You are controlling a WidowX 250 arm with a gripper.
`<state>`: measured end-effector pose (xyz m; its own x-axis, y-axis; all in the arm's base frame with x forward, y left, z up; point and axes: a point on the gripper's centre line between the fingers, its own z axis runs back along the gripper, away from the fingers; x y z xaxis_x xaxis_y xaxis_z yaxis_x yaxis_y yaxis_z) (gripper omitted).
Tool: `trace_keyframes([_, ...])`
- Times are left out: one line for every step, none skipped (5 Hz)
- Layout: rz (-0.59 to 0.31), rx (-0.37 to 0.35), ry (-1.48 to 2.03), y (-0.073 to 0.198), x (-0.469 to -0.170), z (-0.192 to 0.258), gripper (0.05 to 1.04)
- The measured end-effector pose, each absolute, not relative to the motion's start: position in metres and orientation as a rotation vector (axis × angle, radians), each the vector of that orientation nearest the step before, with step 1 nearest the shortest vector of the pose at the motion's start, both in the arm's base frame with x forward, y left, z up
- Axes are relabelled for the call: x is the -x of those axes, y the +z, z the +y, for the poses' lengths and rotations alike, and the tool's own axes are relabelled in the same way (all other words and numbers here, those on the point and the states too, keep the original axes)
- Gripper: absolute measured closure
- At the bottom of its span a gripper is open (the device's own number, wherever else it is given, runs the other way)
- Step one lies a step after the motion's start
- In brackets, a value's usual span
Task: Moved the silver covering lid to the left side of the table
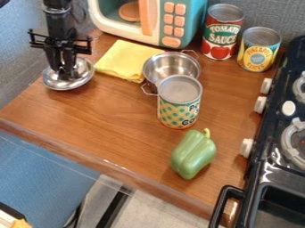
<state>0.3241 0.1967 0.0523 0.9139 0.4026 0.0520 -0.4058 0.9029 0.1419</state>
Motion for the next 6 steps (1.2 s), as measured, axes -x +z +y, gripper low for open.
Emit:
trace_keyframes([0.010, -0.154, 0.436, 0.049, -0.319, 0.203, 0.807])
trace_keyframes([0.031, -0.162, 0.452, 0.043, -0.316, 0.208, 0.807])
trace_keyframes([0.034, -0.169, 0.448, 0.043, -0.315, 0.209, 0.807])
trace_keyframes([0.044, -0.170, 0.435, 0.039, -0.312, 0.207, 0.765])
trace_keyframes([0.047, -0.173, 0.424, 0.036, -0.310, 0.205, 0.507])
trace_keyframes([0.018, -0.185, 0.400, 0.043, -0.305, 0.201, 0.173])
